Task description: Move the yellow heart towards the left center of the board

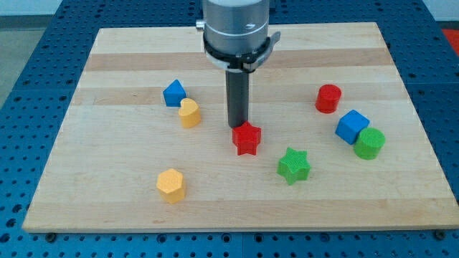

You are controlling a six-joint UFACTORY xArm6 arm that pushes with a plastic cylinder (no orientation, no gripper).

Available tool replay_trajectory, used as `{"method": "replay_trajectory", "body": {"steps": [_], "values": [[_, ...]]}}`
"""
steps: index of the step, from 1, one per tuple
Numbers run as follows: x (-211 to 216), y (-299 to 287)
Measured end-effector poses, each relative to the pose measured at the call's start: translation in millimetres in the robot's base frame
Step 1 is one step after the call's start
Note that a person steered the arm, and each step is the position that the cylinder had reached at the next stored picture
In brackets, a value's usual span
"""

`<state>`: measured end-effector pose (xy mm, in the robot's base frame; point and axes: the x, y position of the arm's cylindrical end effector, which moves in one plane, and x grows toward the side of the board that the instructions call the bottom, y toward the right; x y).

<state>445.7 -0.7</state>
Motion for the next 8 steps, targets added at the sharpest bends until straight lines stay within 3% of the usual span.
{"method": "replay_trajectory", "body": {"steps": [2,4,5,7,8], "values": [[-15,-47],[1,-184],[8,-188],[8,-57],[-27,-20]]}}
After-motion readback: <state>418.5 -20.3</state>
